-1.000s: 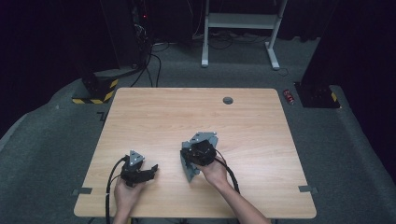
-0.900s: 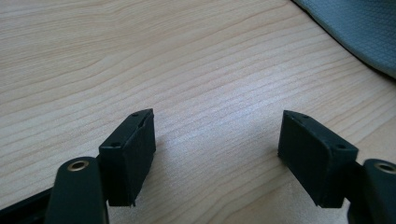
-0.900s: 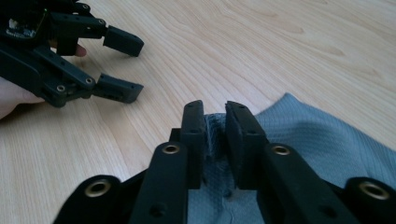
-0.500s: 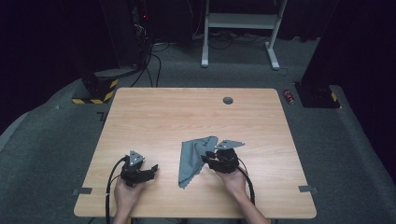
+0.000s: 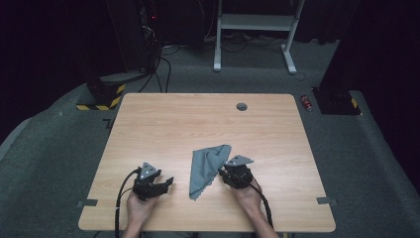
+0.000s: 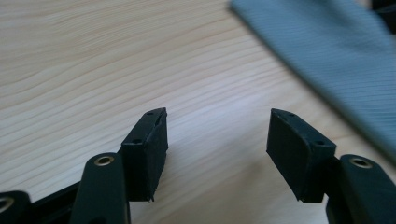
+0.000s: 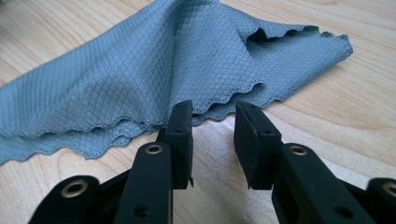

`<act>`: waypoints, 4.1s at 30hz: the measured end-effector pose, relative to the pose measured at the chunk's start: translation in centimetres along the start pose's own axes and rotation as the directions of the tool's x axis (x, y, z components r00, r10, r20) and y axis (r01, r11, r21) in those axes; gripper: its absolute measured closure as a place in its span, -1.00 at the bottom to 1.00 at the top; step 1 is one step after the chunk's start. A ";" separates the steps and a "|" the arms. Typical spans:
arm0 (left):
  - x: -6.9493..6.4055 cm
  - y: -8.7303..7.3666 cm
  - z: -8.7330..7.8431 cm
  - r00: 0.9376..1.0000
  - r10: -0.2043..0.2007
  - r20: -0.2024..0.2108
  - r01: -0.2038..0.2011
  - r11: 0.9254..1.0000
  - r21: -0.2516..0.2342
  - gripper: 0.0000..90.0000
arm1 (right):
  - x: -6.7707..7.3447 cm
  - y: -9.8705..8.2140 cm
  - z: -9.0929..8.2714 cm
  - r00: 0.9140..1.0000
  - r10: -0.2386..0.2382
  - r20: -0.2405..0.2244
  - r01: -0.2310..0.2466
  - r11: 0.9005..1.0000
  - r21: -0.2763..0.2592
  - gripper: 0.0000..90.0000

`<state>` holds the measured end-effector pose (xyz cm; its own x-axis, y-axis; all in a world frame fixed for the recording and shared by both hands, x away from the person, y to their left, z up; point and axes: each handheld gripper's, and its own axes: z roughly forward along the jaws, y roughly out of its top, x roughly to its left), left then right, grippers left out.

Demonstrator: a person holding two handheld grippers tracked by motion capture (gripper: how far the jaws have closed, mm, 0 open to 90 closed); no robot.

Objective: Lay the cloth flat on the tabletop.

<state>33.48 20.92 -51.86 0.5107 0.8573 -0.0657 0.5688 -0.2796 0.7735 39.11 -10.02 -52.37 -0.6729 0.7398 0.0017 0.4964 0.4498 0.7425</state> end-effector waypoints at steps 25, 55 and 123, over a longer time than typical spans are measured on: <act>-6.6 6.0 4.5 0.989 0.120 0.086 -0.122 0.992 0.020 0.92 | 0.3 0.0 0.1 1.000 -0.013 0.018 0.013 1.000 0.002 0.43; -7.1 5.2 5.5 0.963 0.266 -0.037 -0.259 0.957 0.133 0.28 | 0.3 0.1 0.1 1.000 -0.018 0.015 0.018 1.000 0.002 0.43; -6.7 6.8 6.0 0.963 0.257 0.086 -0.270 0.938 0.218 0.55 | 0.3 0.1 0.2 0.999 -0.035 0.000 0.035 0.999 0.002 0.41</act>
<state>37.81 10.69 -49.96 0.6931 0.7163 0.0811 0.5365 -0.5877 0.6056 39.03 -9.65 -52.40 -0.6897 0.7237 -0.0240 0.4740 0.4764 0.7405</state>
